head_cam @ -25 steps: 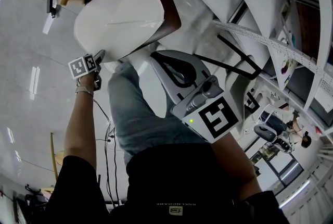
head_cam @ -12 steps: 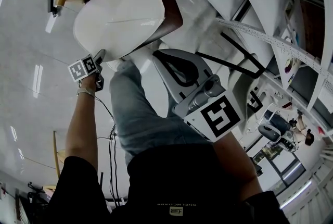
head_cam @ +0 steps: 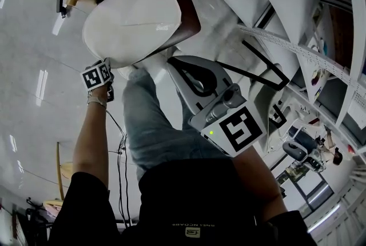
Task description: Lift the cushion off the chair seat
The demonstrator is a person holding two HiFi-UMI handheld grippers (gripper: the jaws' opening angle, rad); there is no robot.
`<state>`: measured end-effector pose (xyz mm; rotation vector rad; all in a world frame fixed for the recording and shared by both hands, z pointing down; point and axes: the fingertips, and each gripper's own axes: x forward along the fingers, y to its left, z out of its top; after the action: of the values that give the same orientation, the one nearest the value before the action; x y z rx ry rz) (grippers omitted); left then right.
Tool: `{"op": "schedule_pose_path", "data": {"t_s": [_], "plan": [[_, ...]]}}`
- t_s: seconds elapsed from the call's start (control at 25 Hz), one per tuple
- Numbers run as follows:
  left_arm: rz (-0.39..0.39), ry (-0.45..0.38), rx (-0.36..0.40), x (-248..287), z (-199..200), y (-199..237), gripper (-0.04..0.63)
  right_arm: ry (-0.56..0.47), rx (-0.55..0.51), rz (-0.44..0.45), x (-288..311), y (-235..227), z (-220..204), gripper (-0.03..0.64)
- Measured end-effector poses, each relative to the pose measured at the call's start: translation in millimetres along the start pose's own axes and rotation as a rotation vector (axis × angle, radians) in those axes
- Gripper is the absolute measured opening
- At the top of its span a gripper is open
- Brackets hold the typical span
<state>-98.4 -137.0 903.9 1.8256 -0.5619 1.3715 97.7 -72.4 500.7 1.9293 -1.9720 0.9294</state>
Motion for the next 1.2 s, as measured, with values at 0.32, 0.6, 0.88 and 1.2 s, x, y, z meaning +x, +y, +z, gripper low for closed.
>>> {"op": "schedule_pose_path", "data": {"t_s": [0.32, 0.6, 0.88, 1.2], "plan": [[0.044, -0.047, 0.029, -22.5, 4.7, -7.7, 0.046, -0.025, -0.027, 0.016, -13.5, 2.7, 7.9, 0.011], [0.058, -0.09, 0.044, -43.4, 10.3, -20.4, 0.034, -0.041, -0.032, 0.022, -27.1, 2.4, 10.6, 0.011], [0.053, -0.127, 0.052, -68.4, 12.6, -36.2, 0.032, -0.059, -0.044, 0.037, -39.2, 6.5, 18.9, 0.011], [0.058, -0.183, 0.067, -100.0, 20.5, -59.5, 0.031, -0.081, -0.079, 0.052, -54.6, 11.5, 32.1, 0.011]]}}
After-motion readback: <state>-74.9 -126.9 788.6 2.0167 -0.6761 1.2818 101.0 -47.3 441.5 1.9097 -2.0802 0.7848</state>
